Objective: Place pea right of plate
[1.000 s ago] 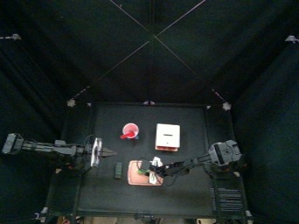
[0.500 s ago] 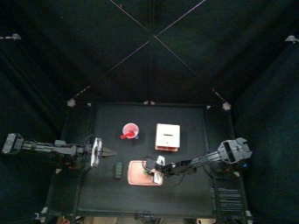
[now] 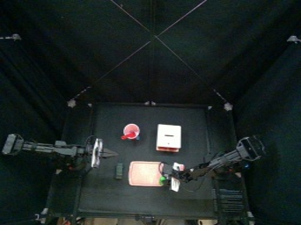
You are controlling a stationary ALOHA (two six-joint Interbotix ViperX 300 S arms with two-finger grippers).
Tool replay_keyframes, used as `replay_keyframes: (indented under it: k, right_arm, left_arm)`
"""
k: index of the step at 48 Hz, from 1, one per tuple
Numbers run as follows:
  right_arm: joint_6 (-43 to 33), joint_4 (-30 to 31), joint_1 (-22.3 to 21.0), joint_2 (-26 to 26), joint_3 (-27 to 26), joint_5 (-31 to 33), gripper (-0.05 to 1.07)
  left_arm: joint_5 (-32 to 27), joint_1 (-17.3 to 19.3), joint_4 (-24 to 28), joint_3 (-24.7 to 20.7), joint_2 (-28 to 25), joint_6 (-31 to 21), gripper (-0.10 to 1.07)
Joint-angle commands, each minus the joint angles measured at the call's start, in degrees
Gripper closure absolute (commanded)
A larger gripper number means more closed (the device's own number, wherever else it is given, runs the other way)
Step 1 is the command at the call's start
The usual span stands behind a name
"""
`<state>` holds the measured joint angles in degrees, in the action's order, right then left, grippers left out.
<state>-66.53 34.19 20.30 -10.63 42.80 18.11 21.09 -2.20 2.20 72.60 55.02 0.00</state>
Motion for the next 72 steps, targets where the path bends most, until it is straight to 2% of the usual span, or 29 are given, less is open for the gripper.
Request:
replay_keyframes:
  k: [1,9,17,38,56,72]
  right_arm:
    - [-0.97,-1.23,0.26,-3.43,2.37,-0.18,0.30]
    - [-3.96,-1.85,-0.09,-5.63,5.98,-0.18,0.30]
    - [-6.77,-0.53,-0.70,-5.36,8.00,-0.18,0.30]
    - [-9.93,1.14,-1.58,-2.81,7.91,2.72,0.30]
    - [-9.93,-4.48,2.29,-2.90,8.96,5.36,0.29]
    - [-9.84,-6.59,4.92,-3.52,8.61,7.56,0.29]
  left_arm:
    - [0.62,0.09,0.00,-0.70,-0.35,0.09,1.01]
    - [0.62,0.18,0.00,-0.62,-0.35,0.09,1.01]
    - [0.62,0.26,0.00,-0.44,-0.35,0.00,1.01]
    - [0.62,0.26,-0.09,-0.44,-0.35,0.09,1.01]
    - [0.62,0.35,-0.09,-0.35,-0.35,0.09,1.01]
    - [0.62,0.35,0.00,-0.35,-0.35,0.09,1.01]
